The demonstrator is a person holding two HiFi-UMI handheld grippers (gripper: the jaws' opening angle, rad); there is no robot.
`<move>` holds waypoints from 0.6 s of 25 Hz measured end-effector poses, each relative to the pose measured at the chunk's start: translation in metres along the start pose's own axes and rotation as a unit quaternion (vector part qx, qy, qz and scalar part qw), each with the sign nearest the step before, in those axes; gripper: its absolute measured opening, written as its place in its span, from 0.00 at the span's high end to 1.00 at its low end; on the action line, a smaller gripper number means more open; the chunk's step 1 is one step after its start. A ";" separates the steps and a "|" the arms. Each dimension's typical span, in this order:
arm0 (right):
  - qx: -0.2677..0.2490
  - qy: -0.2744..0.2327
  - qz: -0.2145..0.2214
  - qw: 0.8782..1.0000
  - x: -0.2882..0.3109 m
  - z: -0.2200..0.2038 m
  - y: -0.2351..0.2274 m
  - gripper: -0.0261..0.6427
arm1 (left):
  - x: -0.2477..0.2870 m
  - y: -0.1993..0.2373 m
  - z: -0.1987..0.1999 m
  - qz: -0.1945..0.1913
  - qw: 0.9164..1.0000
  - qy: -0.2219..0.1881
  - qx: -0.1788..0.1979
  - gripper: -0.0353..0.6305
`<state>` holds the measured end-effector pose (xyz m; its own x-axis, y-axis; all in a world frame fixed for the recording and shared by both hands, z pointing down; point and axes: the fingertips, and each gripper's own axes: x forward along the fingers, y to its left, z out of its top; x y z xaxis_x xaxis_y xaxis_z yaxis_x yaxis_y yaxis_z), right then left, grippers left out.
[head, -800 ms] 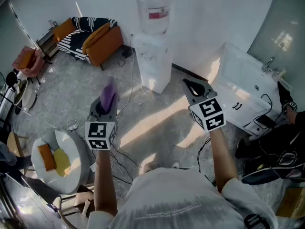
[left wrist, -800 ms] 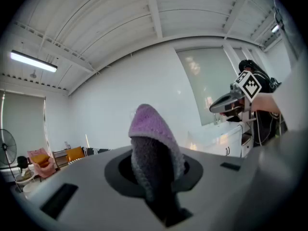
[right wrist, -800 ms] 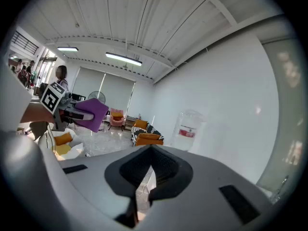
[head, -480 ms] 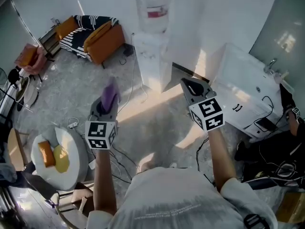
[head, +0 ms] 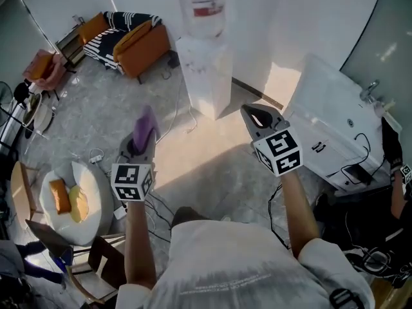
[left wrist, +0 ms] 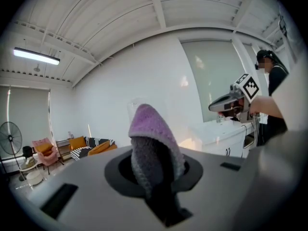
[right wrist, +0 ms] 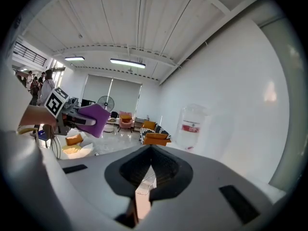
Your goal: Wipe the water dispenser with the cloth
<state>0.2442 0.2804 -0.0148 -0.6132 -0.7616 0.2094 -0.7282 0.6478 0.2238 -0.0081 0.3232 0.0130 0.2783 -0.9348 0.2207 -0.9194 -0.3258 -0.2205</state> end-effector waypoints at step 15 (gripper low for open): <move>0.014 0.025 0.016 0.999 0.083 -0.016 -0.045 0.94 | 0.094 0.040 -0.021 -0.020 0.999 0.033 -0.022 0.84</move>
<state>0.2311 0.1879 0.0075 -0.6203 -0.7390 0.2628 -0.7175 0.6700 0.1907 -0.0245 0.2249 0.0453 0.2975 -0.9095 0.2903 -0.9195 -0.3548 -0.1693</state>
